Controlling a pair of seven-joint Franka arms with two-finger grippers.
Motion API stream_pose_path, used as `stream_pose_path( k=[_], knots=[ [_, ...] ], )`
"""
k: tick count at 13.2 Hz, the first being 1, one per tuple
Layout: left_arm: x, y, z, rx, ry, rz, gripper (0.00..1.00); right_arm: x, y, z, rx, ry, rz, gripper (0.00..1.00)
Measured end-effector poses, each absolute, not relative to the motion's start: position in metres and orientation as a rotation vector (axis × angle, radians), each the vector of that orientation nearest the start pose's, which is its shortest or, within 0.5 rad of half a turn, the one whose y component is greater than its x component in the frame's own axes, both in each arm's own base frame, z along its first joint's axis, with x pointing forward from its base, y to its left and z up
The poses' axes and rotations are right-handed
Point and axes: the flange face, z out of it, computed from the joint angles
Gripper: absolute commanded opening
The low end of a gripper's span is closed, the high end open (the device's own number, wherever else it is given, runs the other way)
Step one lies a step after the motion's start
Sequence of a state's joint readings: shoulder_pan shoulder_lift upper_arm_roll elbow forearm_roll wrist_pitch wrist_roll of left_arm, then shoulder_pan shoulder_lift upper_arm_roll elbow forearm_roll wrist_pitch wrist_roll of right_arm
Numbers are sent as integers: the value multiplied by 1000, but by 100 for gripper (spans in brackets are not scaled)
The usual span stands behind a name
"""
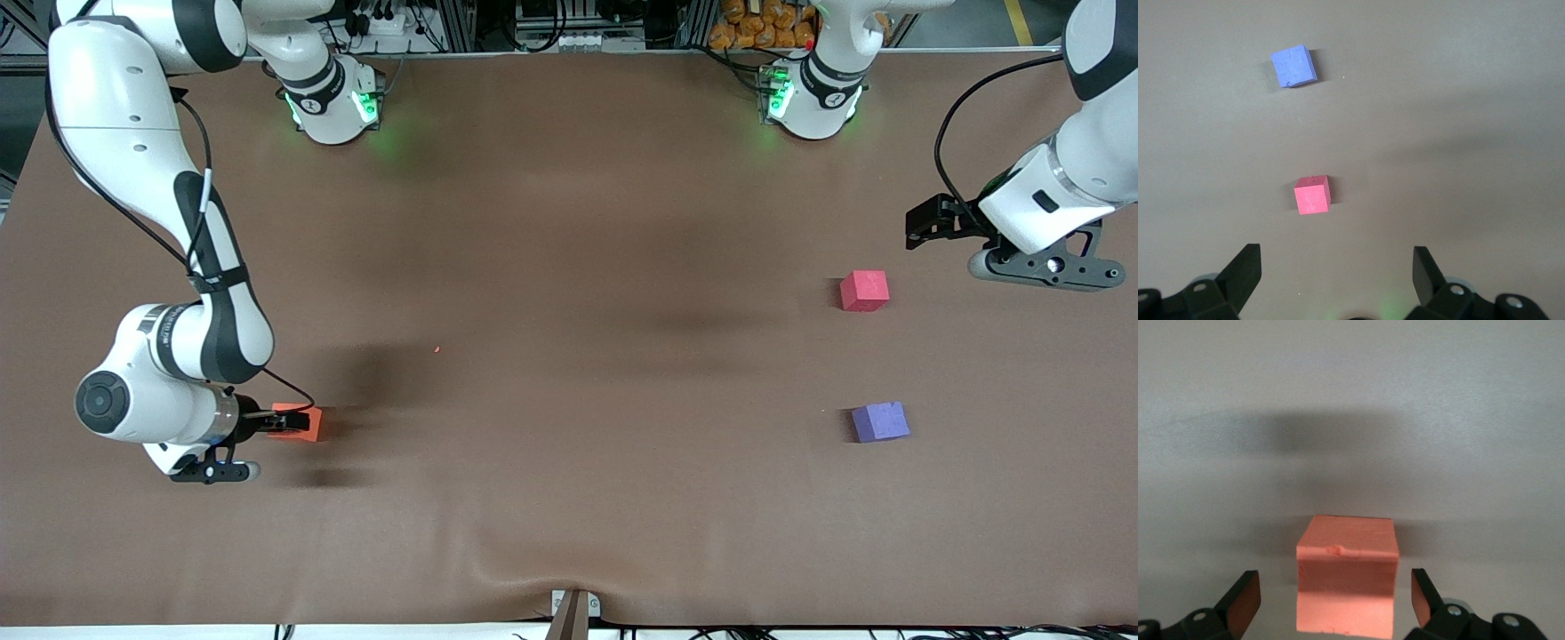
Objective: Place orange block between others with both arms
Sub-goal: 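Reach the right gripper down to the orange cube, then close the right gripper on the orange cube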
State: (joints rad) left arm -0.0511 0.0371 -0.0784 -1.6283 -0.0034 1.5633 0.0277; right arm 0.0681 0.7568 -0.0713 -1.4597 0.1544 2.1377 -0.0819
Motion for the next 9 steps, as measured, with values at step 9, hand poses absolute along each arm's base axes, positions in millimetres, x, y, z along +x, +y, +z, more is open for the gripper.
stream_pose_path(
  k=[9],
  knots=[
    [556,-72,576,-3129,246,161,100,711,16,193,-3065,-7,108,63]
  ],
)
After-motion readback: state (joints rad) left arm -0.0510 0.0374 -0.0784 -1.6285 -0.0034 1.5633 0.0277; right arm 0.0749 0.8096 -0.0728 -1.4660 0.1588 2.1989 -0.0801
